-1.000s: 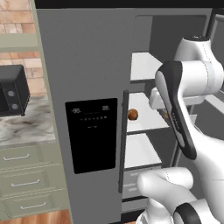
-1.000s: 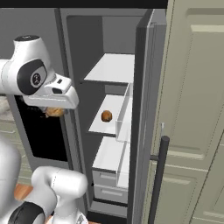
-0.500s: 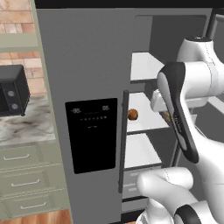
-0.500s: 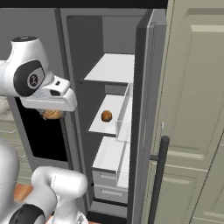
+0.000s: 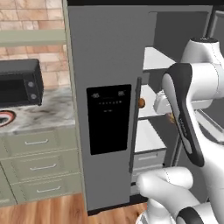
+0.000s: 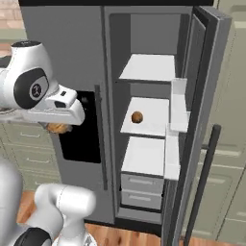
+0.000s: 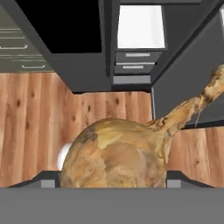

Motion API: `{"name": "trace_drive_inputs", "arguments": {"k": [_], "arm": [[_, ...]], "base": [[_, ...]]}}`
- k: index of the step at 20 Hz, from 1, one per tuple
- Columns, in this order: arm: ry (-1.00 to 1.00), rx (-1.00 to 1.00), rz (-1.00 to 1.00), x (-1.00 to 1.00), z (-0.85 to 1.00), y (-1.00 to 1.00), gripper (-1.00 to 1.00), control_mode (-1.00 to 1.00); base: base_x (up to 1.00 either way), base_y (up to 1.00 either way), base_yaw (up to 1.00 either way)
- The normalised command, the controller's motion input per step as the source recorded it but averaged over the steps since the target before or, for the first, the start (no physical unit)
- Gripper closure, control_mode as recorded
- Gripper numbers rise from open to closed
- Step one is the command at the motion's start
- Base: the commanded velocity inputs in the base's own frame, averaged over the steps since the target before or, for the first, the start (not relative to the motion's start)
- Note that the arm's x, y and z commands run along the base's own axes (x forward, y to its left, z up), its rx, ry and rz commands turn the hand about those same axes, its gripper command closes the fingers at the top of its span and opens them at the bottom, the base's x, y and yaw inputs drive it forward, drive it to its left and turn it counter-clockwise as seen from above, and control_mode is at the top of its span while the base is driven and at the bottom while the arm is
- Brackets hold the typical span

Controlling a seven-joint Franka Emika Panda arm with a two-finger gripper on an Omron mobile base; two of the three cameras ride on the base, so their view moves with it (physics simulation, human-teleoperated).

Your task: Pick onion from the fridge and place it on the plate on the counter.

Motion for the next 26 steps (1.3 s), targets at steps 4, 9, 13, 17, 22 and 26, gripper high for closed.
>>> {"name": "trace_drive_inputs", "arguments": {"k": [4, 9, 13, 17, 22, 26], "arm": [[0.0, 0.0, 0.0, 0.0, 0.0, 0.0, 1.0, 1.0], [0.0, 0.0, 0.0, 0.0, 0.0, 0.0, 1.0, 1.0], [0.0, 0.0, 0.0, 0.0, 0.0, 0.0, 1.0, 1.0], [0.0, 0.0, 0.0, 0.0, 0.0, 0.0, 1.0, 1.0], [0.0, 0.0, 0.0, 0.0, 0.0, 0.0, 1.0, 1.0], [0.0, 0.0, 0.0, 0.0, 0.0, 0.0, 1.0, 1.0]], "base": [[0.0, 1.0, 0.0], [0.04, 1.0, 0.0], [0.27, 1.0, -0.01], [0.44, 1.0, 0.0], [0.86, 1.0, 0.0], [1.0, 0.8, 0.0]]}}
